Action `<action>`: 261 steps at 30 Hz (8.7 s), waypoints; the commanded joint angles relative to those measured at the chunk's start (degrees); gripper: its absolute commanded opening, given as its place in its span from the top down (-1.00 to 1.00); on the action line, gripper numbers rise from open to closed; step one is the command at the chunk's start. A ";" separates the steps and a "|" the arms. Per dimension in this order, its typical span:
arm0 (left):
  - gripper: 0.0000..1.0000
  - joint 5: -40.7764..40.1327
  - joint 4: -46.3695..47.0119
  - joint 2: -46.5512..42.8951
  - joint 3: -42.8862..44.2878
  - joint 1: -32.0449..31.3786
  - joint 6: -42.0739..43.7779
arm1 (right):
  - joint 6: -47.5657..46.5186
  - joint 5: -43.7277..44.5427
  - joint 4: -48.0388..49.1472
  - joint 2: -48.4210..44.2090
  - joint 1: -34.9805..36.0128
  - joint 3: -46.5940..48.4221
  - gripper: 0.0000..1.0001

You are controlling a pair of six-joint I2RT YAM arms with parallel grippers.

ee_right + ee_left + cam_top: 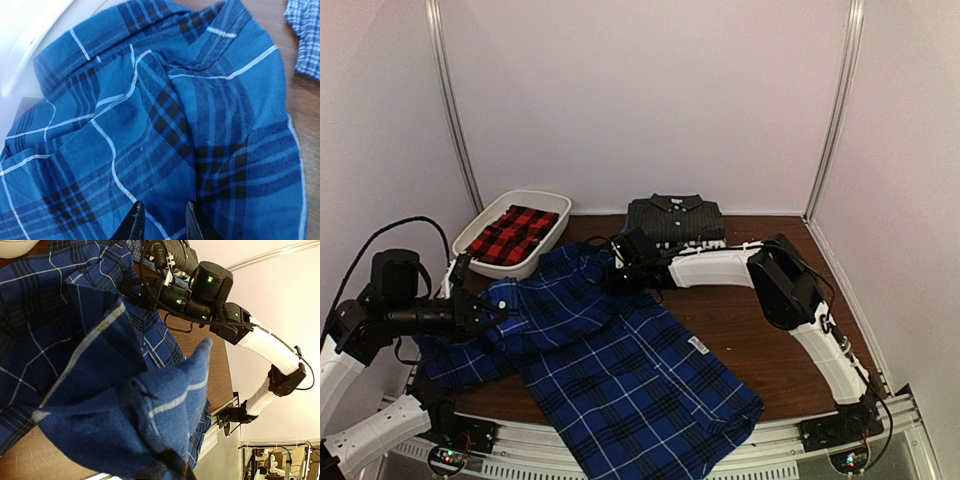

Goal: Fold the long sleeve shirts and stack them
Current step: Place the sleeve of the 1/3-folded shirt, then smooth out the 1/3-folded shirt at the center of the board, then adjust the sleeve of the 1/3-folded shirt.

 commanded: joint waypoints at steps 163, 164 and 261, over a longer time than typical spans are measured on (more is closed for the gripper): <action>0.28 -2.57 34.76 78.87 23.60 -9.93 20.97 | 33.09 12.82 -42.24 -62.82 23.51 -53.37 0.10; 0.28 -2.96 34.47 79.43 24.16 -9.79 20.98 | 31.94 13.36 -40.68 -62.66 22.71 -53.30 0.10; -0.38 -43.40 -10.79 24.04 1.96 33.72 -3.19 | 1.06 5.83 2.45 -58.88 9.83 -60.53 -0.48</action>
